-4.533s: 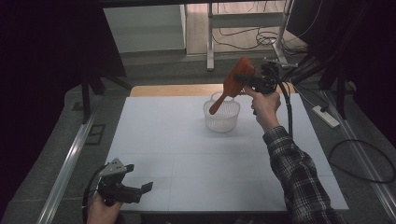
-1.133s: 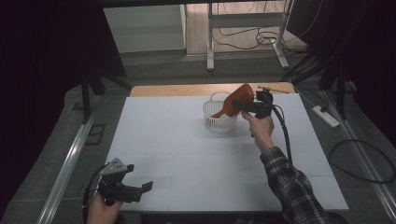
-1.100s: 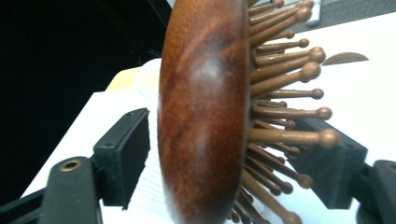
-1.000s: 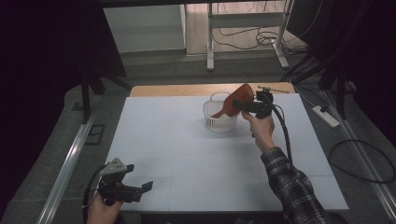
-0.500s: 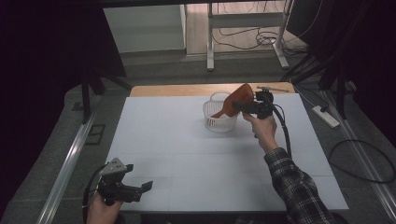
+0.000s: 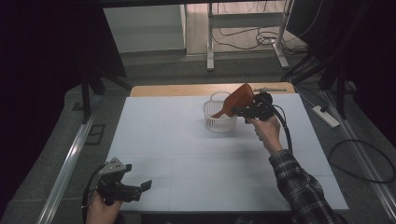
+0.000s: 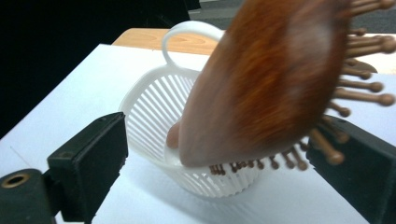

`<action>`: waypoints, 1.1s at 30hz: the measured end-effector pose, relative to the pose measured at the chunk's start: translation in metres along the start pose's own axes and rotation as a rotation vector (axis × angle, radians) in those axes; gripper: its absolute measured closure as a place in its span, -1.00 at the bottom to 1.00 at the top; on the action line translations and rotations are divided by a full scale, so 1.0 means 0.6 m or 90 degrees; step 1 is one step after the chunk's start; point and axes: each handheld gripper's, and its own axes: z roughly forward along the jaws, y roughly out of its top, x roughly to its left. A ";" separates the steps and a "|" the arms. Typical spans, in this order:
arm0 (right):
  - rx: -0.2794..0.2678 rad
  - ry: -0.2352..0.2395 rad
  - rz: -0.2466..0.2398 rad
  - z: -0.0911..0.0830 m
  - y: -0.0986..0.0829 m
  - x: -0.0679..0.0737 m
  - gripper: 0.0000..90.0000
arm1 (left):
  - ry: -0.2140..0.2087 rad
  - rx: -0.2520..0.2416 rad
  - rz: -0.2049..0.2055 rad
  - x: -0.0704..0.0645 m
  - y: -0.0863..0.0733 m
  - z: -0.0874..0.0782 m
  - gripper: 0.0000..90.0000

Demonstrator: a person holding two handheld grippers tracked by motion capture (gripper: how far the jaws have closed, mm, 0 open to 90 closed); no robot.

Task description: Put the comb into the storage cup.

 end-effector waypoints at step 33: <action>0.046 0.001 -0.076 -0.031 -0.022 0.012 -1.00 | -0.002 0.007 0.012 0.000 -0.001 -0.001 -1.00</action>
